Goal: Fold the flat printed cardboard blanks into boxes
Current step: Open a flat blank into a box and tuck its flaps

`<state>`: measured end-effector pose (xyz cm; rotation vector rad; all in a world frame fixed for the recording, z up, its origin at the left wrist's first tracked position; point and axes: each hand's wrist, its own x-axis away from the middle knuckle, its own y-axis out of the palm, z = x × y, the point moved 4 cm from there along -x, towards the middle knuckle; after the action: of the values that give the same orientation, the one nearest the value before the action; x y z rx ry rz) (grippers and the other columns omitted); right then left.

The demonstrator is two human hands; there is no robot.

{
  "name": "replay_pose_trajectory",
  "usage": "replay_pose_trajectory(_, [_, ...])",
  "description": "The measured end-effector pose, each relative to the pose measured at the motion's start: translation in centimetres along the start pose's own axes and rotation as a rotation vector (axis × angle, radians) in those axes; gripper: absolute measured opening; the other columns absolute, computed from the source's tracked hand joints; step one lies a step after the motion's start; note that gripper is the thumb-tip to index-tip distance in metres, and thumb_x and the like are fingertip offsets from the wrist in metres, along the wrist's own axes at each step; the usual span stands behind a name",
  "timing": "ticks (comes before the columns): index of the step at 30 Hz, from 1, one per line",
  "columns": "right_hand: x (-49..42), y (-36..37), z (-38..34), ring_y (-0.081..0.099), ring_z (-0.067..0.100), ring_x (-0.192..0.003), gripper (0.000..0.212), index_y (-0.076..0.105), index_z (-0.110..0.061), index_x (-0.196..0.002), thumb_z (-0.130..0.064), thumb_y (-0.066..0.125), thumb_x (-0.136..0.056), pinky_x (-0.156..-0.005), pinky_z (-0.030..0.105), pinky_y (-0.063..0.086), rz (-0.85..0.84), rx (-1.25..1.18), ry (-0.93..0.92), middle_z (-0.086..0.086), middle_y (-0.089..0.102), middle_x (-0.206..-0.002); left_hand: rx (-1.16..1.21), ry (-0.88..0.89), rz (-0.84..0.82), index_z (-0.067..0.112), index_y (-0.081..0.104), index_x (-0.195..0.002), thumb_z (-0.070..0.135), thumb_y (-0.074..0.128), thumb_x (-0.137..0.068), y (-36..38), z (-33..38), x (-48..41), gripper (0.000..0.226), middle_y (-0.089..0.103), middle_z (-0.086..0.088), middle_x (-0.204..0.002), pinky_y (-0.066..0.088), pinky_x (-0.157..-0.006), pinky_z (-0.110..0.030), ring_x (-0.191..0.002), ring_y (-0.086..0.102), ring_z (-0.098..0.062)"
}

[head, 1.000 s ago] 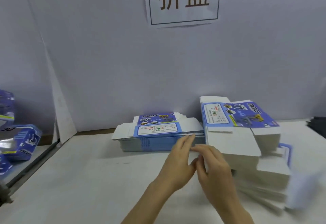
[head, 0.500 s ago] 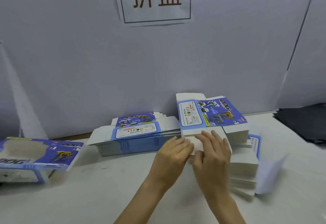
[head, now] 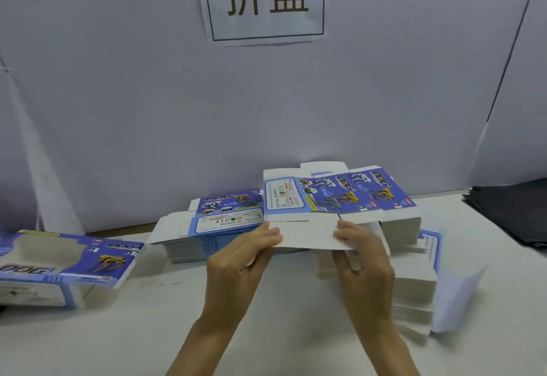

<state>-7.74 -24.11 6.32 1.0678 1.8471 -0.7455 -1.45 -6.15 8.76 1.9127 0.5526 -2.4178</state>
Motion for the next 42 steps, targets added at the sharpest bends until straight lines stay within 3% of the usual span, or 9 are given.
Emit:
replay_pose_trajectory(8, [-2.5,-0.6,-3.3,0.067,0.012,-0.103,0.022,0.064,-0.037,-0.099,-0.016,0.063,-0.093,-0.086,0.017,0.049,-0.017,-0.453,0.089,-0.013,0.072,-0.104,0.051,-0.337,-0.002,0.033,0.042,-0.129,0.016,0.083,-0.071,-2.2,-2.0,-0.3,0.073,0.052,0.005,-0.133,0.041,-0.103,-0.028,-0.125,0.050,-0.017])
replay_pose_trajectory(16, [-4.0,3.6,-3.2,0.046,0.006,-0.128,0.066,0.035,-0.037,-0.136,-0.001,0.063,-0.089,-0.108,0.027,0.038,-0.256,-0.419,0.379,-0.014,0.045,-0.140,-0.013,-0.453,0.297,0.019,0.053,-0.067,0.011,0.067,-0.087,-7.1,-4.6,-1.9,0.026,0.047,0.017,-0.053,0.035,-0.055,-0.003,-0.057,0.047,0.008])
replay_pose_trajectory(19, [-3.1,4.8,-2.9,0.036,0.007,-0.138,0.065,0.030,-0.026,-0.147,-0.015,0.063,-0.092,-0.114,0.031,0.033,-0.366,-0.344,0.449,-0.012,0.036,-0.150,0.208,-0.523,0.401,0.023,0.056,-0.078,0.030,0.061,-0.088,-8.0,-4.5,-3.0,0.014,0.060,0.017,-0.064,0.040,-0.053,-0.007,-0.058,0.054,0.004])
replay_pose_trajectory(25, [-1.2,5.9,-2.9,0.066,0.007,-0.103,0.035,0.054,-0.027,-0.123,-0.024,0.060,-0.088,-0.066,0.019,0.056,-0.475,-0.648,0.624,-0.010,0.067,-0.110,0.352,-0.872,0.311,0.024,0.062,-0.090,0.050,0.057,-0.078,-7.1,-6.2,-1.8,0.029,0.071,0.007,-0.073,0.054,-0.052,-0.020,-0.067,0.069,-0.009])
replay_pose_trajectory(29, [-0.3,5.3,-1.8,0.069,0.003,-0.087,0.030,0.055,-0.031,-0.111,-0.010,0.061,-0.090,-0.060,0.015,0.053,-0.409,-0.665,0.683,-0.004,0.070,-0.102,0.676,-1.209,0.158,0.021,0.065,-0.111,0.045,0.062,-0.073,-5.4,-6.9,2.2,0.044,0.070,-0.016,-0.110,0.051,-0.095,-0.046,-0.104,0.060,-0.044])
replay_pose_trajectory(32, [1.1,5.7,-2.3,0.068,0.003,-0.095,0.024,0.054,-0.034,-0.110,-0.024,0.061,-0.089,-0.062,0.017,0.055,-0.535,-0.630,0.713,-0.006,0.067,-0.112,0.711,-1.314,0.104,0.033,0.060,-0.104,0.049,0.062,-0.066,-4.8,-6.7,5.1,0.041,0.062,0.003,-0.124,0.037,-0.109,-0.042,-0.123,0.051,-0.021])
replay_pose_trajectory(36, [2.8,6.3,-3.0,0.066,-0.001,-0.097,0.044,0.049,-0.039,-0.113,-0.039,0.071,-0.074,-0.061,0.016,0.055,-0.646,-0.562,0.741,-0.015,0.065,-0.109,0.638,-1.326,0.158,0.034,0.059,-0.106,0.039,0.063,-0.080,-5.2,-7.1,6.3,0.026,0.072,0.015,-0.088,0.051,-0.066,-0.014,-0.080,0.066,0.003])
replay_pose_trajectory(38, [2.8,6.0,-3.4,0.067,0.000,-0.096,0.044,0.052,-0.032,-0.113,-0.031,0.072,-0.074,-0.062,0.016,0.055,-0.602,-0.561,0.737,-0.011,0.067,-0.108,0.351,-1.267,0.185,0.028,0.057,-0.117,0.033,0.065,-0.087,-6.2,-7.0,6.5,0.031,0.070,0.003,-0.107,0.048,-0.049,-0.010,-0.077,0.067,0.000])
replay_pose_trajectory(42, [2.4,5.5,-5.5,0.069,0.013,-0.096,0.031,0.059,-0.032,-0.112,-0.021,0.065,-0.085,-0.070,0.030,0.060,-0.454,-0.611,0.575,-0.009,0.071,-0.106,0.166,-1.054,0.017,0.040,0.024,-0.147,0.064,0.077,-0.062,-5.9,-4.3,5.9,0.103,0.037,0.014,-0.145,0.052,-0.085,-0.021,-0.123,0.044,0.001])
